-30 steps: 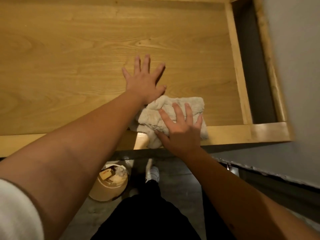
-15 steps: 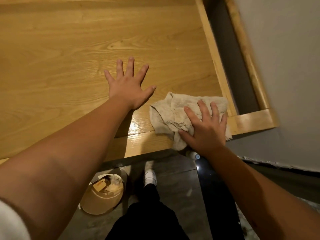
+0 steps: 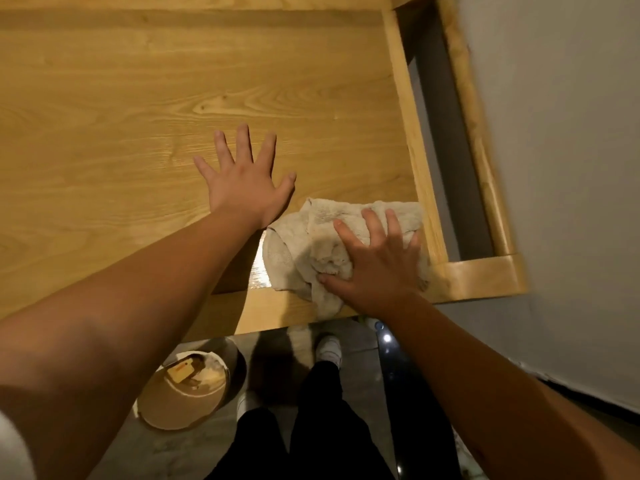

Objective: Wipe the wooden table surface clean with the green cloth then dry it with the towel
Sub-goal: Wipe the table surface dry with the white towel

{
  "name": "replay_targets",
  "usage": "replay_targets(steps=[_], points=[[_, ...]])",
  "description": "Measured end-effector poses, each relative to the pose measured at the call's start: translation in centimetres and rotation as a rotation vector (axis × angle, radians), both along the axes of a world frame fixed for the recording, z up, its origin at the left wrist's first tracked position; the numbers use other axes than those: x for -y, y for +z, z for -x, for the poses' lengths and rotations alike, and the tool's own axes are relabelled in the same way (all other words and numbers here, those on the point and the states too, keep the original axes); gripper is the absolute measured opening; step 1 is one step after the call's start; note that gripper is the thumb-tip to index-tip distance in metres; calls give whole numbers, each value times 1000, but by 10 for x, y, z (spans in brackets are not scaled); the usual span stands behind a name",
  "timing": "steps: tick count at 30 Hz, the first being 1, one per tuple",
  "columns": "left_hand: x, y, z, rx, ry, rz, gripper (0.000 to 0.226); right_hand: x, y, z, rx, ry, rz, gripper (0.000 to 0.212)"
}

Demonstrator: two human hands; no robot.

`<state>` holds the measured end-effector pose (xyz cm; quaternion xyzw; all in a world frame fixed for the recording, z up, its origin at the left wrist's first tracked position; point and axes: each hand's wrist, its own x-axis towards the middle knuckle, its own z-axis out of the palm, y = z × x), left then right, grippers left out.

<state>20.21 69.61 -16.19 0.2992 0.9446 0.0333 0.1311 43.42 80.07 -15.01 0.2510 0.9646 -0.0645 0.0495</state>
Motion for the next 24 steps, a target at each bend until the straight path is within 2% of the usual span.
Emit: replay_targets(steps=[6, 11, 17, 24], points=[[-1, 1, 0, 3, -2, 57, 78, -43, 3, 78, -15, -71, 41, 90], [0, 0, 1, 25, 7, 71, 88, -83, -8, 135, 30, 1, 75, 89], [-3, 4, -1, 37, 23, 54, 72, -121, -5, 211, -3, -35, 105, 92], [-3, 4, 2, 56, 25, 81, 76, -163, -8, 301, 32, -12, 98, 97]])
